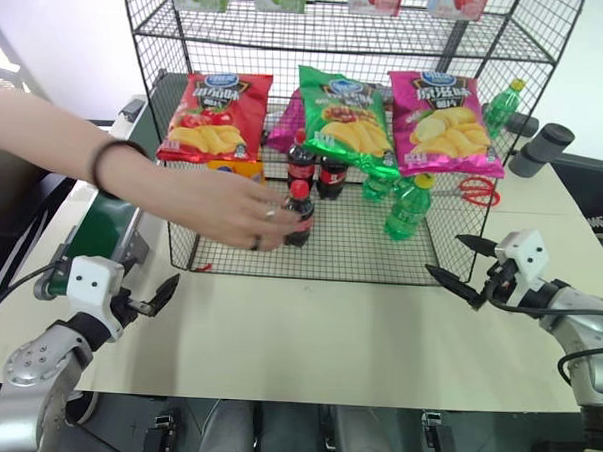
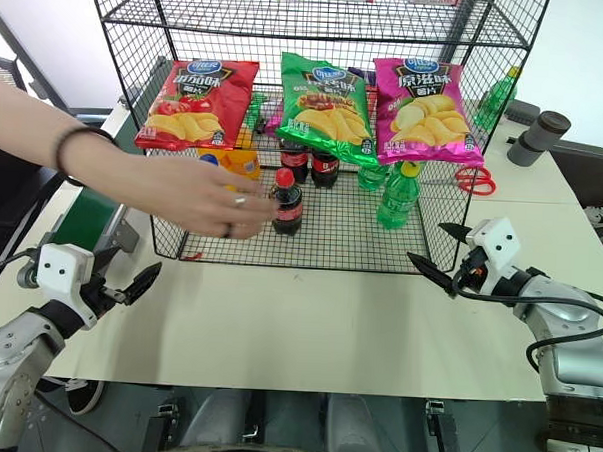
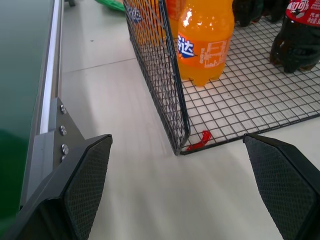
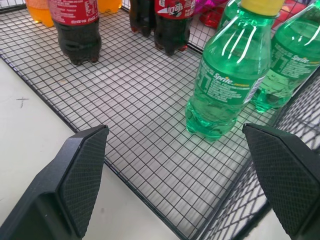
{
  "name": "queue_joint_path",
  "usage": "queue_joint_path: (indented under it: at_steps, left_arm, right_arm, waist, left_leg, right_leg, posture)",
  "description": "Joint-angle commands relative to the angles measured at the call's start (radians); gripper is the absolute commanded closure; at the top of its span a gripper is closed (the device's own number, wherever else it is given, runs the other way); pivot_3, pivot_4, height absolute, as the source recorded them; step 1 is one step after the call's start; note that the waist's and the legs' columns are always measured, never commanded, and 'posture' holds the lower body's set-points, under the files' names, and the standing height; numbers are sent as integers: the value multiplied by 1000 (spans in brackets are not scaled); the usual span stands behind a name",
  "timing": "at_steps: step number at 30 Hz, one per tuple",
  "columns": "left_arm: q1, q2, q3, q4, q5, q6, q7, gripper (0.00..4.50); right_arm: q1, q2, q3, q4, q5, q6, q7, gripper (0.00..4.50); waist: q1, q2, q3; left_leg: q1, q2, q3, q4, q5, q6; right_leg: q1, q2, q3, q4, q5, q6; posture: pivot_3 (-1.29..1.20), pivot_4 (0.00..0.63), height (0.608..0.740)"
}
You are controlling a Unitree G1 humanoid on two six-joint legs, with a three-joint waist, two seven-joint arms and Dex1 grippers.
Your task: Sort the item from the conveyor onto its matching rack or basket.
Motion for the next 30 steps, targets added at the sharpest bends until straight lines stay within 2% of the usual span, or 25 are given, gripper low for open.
queue_joint_path:
  at_steps: [1,30]
  left_arm:
    - [5,7,31,-45,-6,-14,6,0]
    - [-24,4,14,-29,-24,-2,14,0]
  right_arm:
    - [-14,1,-13,-12,6,-12,0,22]
    - [-31,5,14,-31,0,13,-5,22]
  waist:
    - [0,0,0]
    - [0,0,0]
  left_leg:
    - [0,0,0,0,0,0]
    - [0,0,0,0,0,0]
  right_leg:
    - [0,0,0,0,0,0]
    - [0,0,0,0,0,0]
  posture:
    - [0,150,734]
    - [0,150,734]
